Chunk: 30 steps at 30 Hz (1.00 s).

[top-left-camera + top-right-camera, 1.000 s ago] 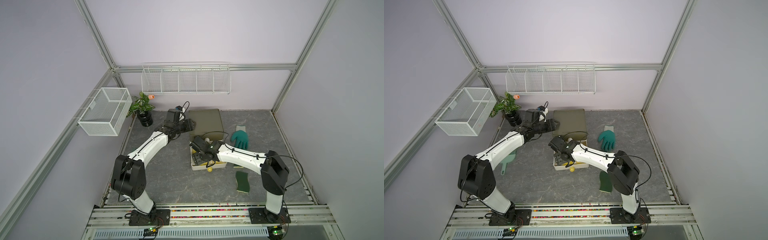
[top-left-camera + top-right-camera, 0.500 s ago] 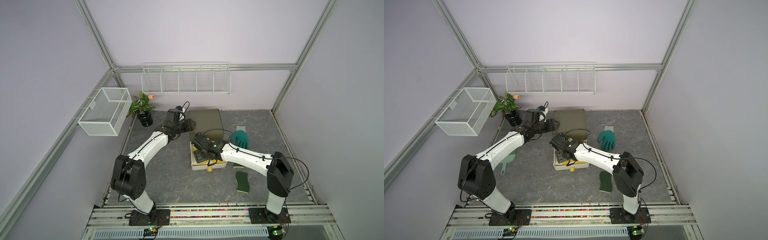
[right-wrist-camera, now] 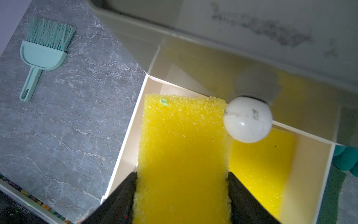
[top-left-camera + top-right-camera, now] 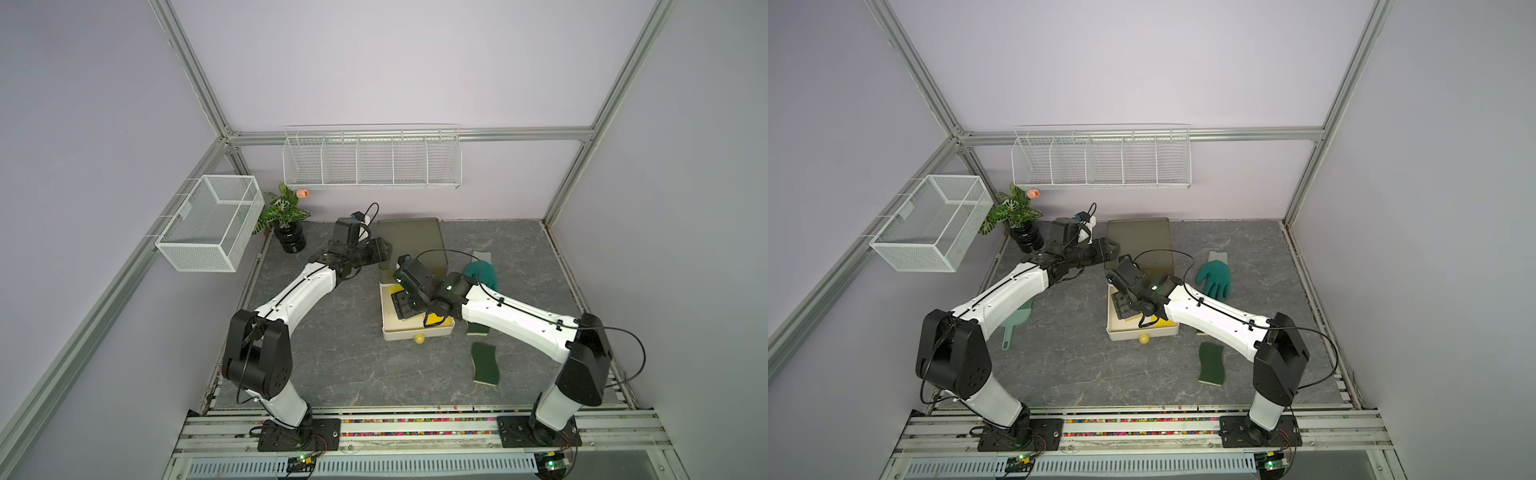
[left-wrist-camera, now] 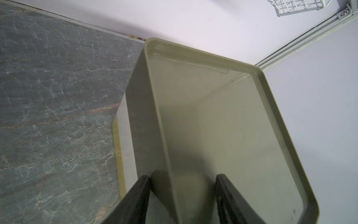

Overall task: Take the sponge out of the drawer
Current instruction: Pick up the sponge from the drawer, then place the sponge at the center of the board.

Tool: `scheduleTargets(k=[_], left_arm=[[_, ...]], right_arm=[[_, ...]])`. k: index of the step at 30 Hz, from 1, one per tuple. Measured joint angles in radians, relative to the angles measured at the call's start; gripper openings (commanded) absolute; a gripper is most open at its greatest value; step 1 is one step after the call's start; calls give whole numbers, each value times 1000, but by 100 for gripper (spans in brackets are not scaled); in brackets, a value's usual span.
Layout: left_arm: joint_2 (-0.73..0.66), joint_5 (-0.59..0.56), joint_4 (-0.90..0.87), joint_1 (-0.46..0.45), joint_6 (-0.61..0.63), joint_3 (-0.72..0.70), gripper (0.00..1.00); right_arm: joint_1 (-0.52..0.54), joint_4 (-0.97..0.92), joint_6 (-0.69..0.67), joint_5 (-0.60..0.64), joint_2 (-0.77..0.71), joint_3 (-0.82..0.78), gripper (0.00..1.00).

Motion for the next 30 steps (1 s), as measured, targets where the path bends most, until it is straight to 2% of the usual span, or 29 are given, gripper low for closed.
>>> scheduleTargets(k=[8,18,26,30], left_arm=[[0,0,0,0,0,0,58],[5,0,0,0,0,6,58],[6,0,0,1,0,6,58],[8,0,-1,1,0,10,58]], right_arm=[[0,-8,0,-31,-25,-13,71],[-1,-18,0,-42,-183,-42,71],[-12,-36,-11,-21,-282,-132,71],[-56,-47,-16,-14,-338,-197,71]])
